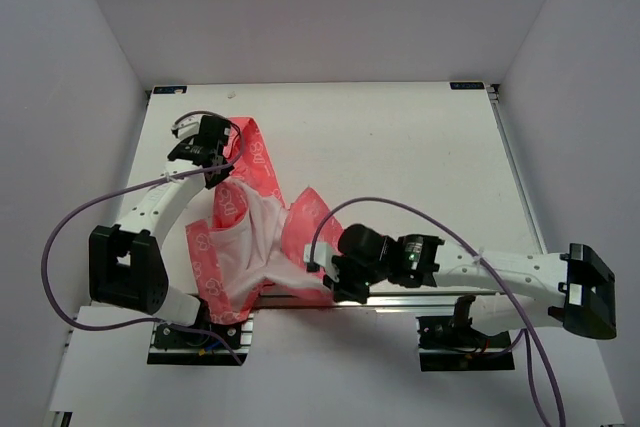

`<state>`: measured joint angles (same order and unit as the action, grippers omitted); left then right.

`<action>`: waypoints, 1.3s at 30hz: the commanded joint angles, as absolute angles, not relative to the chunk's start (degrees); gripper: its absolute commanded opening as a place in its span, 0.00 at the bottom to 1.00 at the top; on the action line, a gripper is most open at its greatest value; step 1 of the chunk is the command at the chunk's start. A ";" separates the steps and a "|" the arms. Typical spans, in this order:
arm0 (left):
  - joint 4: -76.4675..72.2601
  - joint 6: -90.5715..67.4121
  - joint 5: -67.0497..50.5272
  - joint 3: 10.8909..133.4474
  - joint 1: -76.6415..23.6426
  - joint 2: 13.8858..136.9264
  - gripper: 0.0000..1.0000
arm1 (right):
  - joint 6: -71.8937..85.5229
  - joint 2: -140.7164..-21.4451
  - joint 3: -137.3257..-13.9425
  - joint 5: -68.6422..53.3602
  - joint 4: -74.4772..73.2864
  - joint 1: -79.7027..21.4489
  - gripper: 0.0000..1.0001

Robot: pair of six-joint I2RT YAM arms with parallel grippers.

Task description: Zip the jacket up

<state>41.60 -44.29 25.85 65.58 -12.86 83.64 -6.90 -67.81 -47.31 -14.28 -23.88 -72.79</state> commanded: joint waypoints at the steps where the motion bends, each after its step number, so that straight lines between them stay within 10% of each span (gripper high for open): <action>1: 45.86 -49.56 31.46 64.86 -12.48 80.51 0.00 | 4.83 -66.45 -44.38 -10.56 -30.23 -76.98 0.00; 8: 47.29 -51.68 33.14 62.76 -12.22 77.70 0.00 | -0.25 -67.68 -48.94 -2.57 -30.24 -77.70 0.51; 10: 45.53 -51.51 32.08 61.62 -12.22 76.12 0.00 | -3.07 -66.71 -51.58 6.56 -23.87 -77.52 0.89; 16: 46.67 -51.07 31.81 59.85 -12.22 72.34 0.00 | -0.45 -66.35 -60.17 7.24 -5.90 -65.07 0.89; 32: 50.45 -50.27 25.93 52.82 -12.22 64.51 0.00 | 13.27 -126.55 -116.96 3.28 -19.95 -53.09 0.89; 39: 50.10 -50.10 24.26 50.36 -12.22 62.40 0.00 | 13.27 -133.33 -112.87 -7.47 -11.87 -53.09 0.89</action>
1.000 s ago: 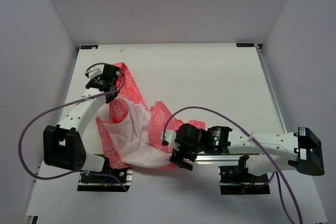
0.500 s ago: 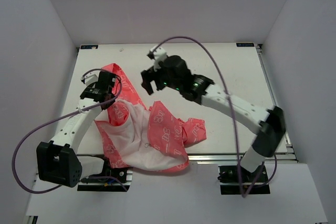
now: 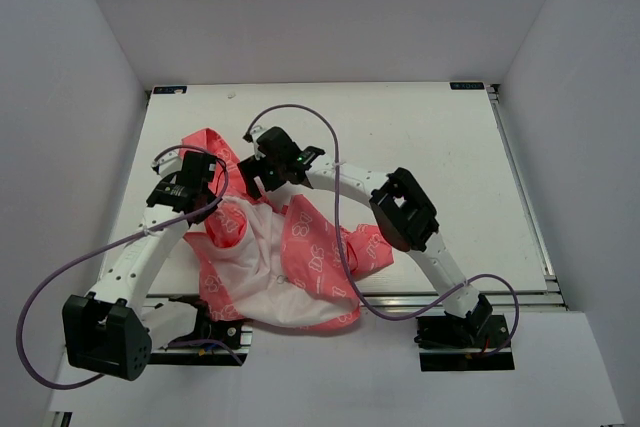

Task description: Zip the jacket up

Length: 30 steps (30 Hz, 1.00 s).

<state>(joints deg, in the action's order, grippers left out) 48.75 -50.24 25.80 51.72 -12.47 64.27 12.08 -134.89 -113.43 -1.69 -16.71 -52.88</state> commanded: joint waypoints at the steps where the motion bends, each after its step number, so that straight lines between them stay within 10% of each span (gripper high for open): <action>1: 50.01 -50.18 24.17 50.10 -12.30 61.88 0.00 | 13.53 -134.55 -112.68 -8.34 -11.34 -53.09 0.89; 6: 49.40 -50.45 23.82 48.25 -12.22 59.86 0.00 | 12.75 -138.25 -112.42 -16.34 -10.99 -53.96 0.88; 13: 48.52 -48.87 23.12 49.39 -12.22 57.48 0.00 | 12.22 -136.76 -111.53 -18.55 -7.65 -53.97 0.00; 30: 37.28 -27.16 2.03 71.10 -12.30 57.92 0.00 | -1.03 -90.56 -88.60 26.06 3.08 -45.18 0.00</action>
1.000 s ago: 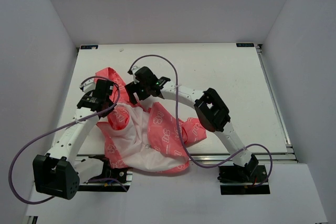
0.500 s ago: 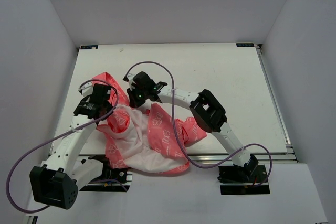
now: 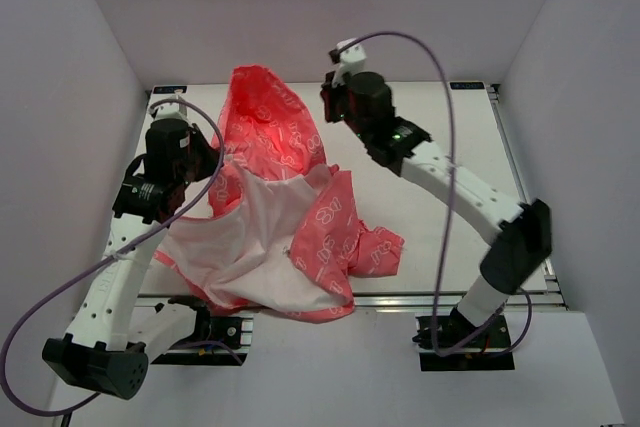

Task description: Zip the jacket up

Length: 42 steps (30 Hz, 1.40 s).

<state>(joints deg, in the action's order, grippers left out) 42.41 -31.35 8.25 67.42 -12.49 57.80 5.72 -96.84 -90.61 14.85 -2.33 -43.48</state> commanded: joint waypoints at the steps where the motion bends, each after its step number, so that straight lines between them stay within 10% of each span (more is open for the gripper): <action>1: 36.31 -26.81 1.41 71.80 -12.30 58.01 0.00 | -2.45 -88.87 -88.33 27.93 2.99 -45.18 0.00; 10: 29.00 -24.79 -3.52 82.09 -12.39 58.80 0.00 | -9.78 -78.31 -93.93 24.81 -3.39 -45.26 0.00; 15: 33.99 -27.15 2.80 70.19 -12.39 56.17 0.00 | -1.07 -81.47 -88.62 17.24 -12.49 -45.26 0.37; 24: 45.34 -41.81 7.82 45.45 -12.39 52.30 0.00 | 1.68 -99.12 -90.67 -6.40 -15.37 -45.53 0.63; 27: 48.58 -45.43 10.71 42.19 -12.31 50.28 0.00 | 0.27 -107.65 -96.82 -11.07 -16.70 -46.49 0.89; 42: 51.42 -46.67 11.25 42.10 -12.31 52.82 0.00 | 7.90 -139.04 -122.52 -3.43 -12.04 -47.37 0.89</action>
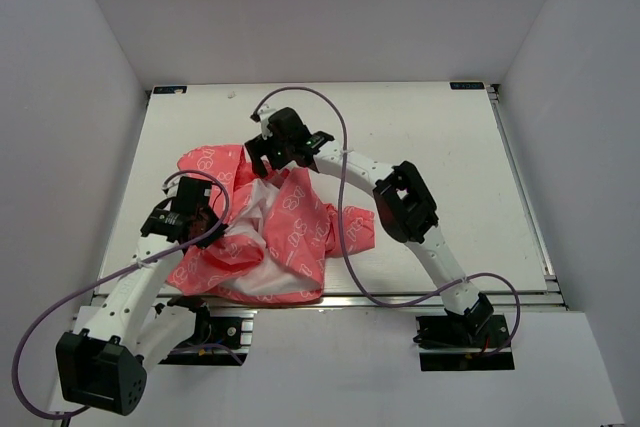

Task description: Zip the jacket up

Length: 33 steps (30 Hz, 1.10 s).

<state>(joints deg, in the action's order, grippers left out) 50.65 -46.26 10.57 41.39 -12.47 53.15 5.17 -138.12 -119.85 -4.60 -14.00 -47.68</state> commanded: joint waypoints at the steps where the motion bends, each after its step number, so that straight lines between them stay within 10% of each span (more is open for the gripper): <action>1: 51.50 -46.67 11.34 42.27 -12.30 52.74 0.00 | 8.26 -139.39 -122.00 -4.82 -12.13 -47.37 0.89; 5: 51.24 -46.50 11.86 42.71 -12.30 51.77 0.00 | 8.88 -139.22 -116.82 -11.94 -11.17 -47.37 0.88; 11: 50.80 -45.27 12.92 45.26 -12.30 52.91 0.00 | 7.91 -138.17 -118.56 -21.80 -7.30 -47.02 0.00; 21: 43.61 -40.35 8.30 60.27 -12.39 53.61 0.00 | -1.04 -108.77 -104.16 15.69 4.56 -45.18 0.00; 33: 28.30 -31.21 -2.46 90.85 -12.92 64.42 0.00 | -9.57 -80.01 -102.11 24.70 1.93 -43.33 0.00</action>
